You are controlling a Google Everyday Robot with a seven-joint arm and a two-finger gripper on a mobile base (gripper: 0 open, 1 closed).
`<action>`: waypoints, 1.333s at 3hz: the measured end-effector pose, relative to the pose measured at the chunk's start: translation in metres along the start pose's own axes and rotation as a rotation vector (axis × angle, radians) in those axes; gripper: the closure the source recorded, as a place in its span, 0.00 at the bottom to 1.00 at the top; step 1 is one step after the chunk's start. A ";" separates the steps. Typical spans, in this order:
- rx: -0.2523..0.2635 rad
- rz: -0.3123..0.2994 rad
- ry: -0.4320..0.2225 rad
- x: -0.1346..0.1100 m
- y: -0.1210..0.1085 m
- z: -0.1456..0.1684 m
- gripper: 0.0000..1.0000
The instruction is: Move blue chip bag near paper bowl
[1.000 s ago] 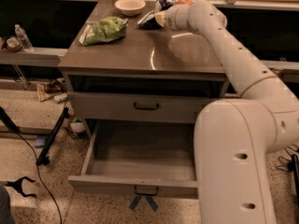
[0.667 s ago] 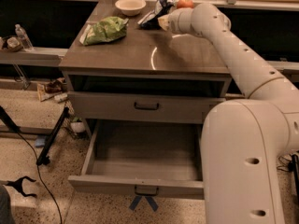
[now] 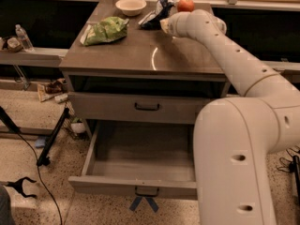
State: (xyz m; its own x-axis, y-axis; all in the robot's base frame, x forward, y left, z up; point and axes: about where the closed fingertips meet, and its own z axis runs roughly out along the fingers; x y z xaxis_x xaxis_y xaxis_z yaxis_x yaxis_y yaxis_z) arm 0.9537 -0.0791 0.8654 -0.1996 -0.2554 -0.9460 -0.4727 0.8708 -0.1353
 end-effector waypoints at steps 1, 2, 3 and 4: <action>0.020 -0.001 -0.025 -0.015 0.007 0.027 1.00; 0.008 -0.001 -0.047 -0.026 0.019 0.047 1.00; -0.026 0.007 -0.068 -0.034 0.039 0.066 1.00; -0.040 -0.002 -0.073 -0.036 0.038 0.065 1.00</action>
Offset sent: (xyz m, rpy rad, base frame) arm 0.0686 0.0600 0.0221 0.0360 -0.0677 0.0109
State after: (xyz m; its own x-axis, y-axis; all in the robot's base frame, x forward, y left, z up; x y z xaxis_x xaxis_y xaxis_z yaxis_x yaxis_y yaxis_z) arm 0.9984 -0.0093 0.8755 -0.1367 -0.2242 -0.9649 -0.5075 0.8524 -0.1262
